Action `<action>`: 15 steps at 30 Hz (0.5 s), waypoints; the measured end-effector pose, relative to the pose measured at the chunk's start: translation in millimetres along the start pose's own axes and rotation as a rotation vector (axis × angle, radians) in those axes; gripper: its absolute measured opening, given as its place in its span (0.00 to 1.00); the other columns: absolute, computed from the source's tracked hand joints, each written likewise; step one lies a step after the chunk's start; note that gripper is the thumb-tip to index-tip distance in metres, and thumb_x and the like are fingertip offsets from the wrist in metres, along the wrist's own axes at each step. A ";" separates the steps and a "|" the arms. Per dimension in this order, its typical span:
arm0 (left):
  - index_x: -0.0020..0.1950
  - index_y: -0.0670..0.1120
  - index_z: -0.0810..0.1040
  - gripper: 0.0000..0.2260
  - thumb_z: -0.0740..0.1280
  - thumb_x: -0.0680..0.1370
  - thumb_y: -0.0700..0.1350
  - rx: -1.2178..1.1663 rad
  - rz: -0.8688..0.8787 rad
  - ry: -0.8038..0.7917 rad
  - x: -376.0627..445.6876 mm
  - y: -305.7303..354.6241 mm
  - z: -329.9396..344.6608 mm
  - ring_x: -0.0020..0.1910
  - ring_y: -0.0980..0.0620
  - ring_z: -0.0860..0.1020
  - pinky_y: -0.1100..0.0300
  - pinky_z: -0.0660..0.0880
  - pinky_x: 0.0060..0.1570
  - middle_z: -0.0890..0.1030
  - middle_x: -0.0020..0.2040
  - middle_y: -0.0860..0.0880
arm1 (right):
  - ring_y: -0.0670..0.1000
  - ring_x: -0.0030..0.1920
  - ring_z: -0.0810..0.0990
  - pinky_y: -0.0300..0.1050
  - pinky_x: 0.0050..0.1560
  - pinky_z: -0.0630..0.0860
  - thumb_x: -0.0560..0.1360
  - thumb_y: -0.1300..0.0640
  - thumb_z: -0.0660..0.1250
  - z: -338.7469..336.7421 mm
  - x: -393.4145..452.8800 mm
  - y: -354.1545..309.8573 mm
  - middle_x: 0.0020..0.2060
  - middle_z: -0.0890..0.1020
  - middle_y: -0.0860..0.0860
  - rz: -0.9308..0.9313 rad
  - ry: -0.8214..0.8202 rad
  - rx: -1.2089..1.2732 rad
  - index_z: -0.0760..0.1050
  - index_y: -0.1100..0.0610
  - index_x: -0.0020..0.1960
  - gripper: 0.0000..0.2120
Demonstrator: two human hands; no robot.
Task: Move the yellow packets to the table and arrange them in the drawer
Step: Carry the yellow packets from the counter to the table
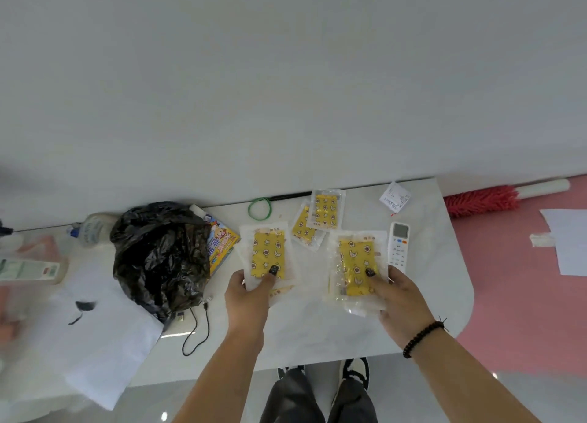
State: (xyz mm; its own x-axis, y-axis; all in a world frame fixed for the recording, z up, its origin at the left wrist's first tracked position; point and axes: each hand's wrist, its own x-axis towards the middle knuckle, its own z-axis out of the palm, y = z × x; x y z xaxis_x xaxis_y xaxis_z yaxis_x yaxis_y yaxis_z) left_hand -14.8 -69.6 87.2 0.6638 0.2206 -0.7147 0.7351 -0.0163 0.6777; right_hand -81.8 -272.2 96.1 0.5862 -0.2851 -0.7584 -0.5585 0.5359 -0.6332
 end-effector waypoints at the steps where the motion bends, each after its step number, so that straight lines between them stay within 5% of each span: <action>1: 0.48 0.48 0.78 0.07 0.71 0.75 0.38 -0.012 0.022 -0.022 -11.3 13.2 -7.3 0.45 0.46 0.81 0.47 0.80 0.52 0.83 0.45 0.48 | 0.56 0.48 0.83 0.51 0.50 0.80 0.77 0.66 0.61 7.4 -14.0 -11.2 0.48 0.84 0.55 -0.011 -0.029 0.033 0.77 0.60 0.54 0.08; 7: 0.59 0.47 0.78 0.11 0.67 0.78 0.38 -0.102 0.101 -0.158 -63.7 81.5 -47.9 0.51 0.48 0.82 0.51 0.79 0.53 0.84 0.51 0.48 | 0.58 0.50 0.82 0.50 0.45 0.79 0.77 0.67 0.61 45.8 -87.7 -65.6 0.53 0.83 0.58 -0.112 -0.141 0.047 0.76 0.60 0.57 0.11; 15: 0.60 0.48 0.75 0.12 0.65 0.79 0.36 -0.278 0.260 -0.284 -128.4 136.6 -75.9 0.50 0.48 0.84 0.55 0.81 0.41 0.84 0.53 0.47 | 0.54 0.47 0.85 0.48 0.38 0.82 0.76 0.66 0.60 72.9 -143.8 -123.0 0.53 0.84 0.57 -0.127 -0.291 0.147 0.76 0.59 0.60 0.15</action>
State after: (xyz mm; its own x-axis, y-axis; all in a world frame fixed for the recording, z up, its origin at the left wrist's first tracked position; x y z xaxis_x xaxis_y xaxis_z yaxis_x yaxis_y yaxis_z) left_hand -10.1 -26.1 284.7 0.8607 -0.0324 -0.5080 0.5006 0.2350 0.8332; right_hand -54.6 -239.1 294.3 0.8004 -0.1297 -0.5853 -0.3919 0.6256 -0.6745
